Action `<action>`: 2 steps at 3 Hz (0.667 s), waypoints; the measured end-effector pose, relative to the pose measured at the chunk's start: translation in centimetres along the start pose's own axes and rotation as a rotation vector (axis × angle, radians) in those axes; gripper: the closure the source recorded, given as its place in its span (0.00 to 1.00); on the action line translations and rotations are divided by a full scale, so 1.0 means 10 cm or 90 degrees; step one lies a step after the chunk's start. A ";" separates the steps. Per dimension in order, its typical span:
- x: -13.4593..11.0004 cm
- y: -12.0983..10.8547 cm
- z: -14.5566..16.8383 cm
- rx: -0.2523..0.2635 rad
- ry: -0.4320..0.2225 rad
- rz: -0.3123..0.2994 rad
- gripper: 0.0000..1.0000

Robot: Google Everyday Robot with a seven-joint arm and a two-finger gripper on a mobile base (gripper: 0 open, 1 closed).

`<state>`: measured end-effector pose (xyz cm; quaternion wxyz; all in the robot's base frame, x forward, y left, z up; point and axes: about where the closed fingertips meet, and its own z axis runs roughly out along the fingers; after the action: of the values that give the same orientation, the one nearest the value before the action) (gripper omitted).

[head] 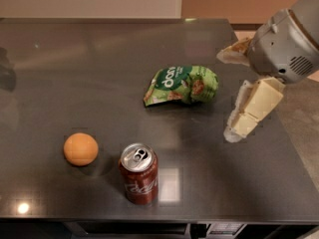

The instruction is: Knock coke can over

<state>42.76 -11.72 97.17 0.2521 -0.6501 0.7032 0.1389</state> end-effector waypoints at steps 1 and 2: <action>-0.16 0.07 0.16 -0.030 -0.040 -0.011 0.00; -0.35 0.26 0.34 -0.059 -0.075 -0.037 0.00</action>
Offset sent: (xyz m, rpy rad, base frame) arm -0.0398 0.0824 -0.0298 0.1704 0.0662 0.2058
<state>40.88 -6.75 95.87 0.2666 -0.6720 0.6608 0.2017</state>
